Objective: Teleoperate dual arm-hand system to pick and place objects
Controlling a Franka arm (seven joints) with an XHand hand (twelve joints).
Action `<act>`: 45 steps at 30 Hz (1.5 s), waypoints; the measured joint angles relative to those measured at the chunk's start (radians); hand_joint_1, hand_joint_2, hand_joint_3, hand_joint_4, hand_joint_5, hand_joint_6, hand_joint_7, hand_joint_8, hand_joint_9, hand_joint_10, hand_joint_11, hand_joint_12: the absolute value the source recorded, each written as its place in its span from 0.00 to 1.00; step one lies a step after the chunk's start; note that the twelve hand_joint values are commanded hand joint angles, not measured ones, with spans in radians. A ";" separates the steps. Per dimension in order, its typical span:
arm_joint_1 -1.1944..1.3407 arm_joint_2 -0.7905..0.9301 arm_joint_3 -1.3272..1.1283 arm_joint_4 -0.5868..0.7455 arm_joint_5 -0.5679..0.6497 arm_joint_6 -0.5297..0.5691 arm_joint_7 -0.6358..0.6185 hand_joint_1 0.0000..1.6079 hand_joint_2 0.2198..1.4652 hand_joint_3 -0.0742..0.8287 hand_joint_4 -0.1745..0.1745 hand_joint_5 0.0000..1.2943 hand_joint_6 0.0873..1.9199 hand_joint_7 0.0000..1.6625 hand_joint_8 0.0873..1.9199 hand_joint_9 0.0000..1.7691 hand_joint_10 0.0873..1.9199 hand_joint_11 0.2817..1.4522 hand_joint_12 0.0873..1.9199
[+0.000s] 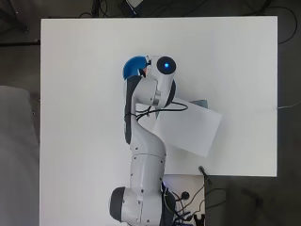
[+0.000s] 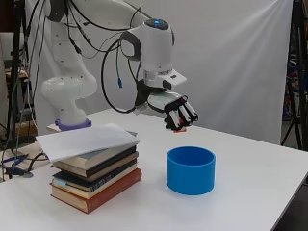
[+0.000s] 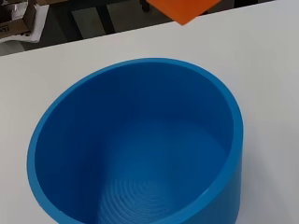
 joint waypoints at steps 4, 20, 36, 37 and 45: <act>0.005 0.059 0.020 0.034 0.036 -0.012 -0.061 0.57 0.82 0.08 0.95 0.56 0.69 0.64 0.92 0.76 0.96 0.55 0.94; 0.016 0.227 0.096 0.105 -0.022 -0.024 -0.004 0.09 0.53 0.08 0.75 0.01 0.00 0.01 0.00 0.06 0.00 0.10 0.00; 0.002 -0.195 0.103 -0.005 -0.202 0.031 0.078 0.04 0.54 0.09 0.79 0.17 0.00 0.15 0.00 0.23 0.00 0.16 0.00; 0.001 -0.218 0.107 -0.005 -0.211 -0.005 0.080 0.04 0.54 0.08 0.76 0.19 0.00 0.18 0.00 0.25 0.00 0.16 0.00; -0.009 -0.414 0.104 0.018 -0.237 -0.314 0.043 0.11 0.56 0.09 0.52 0.20 0.00 0.22 0.00 0.28 0.00 0.14 0.00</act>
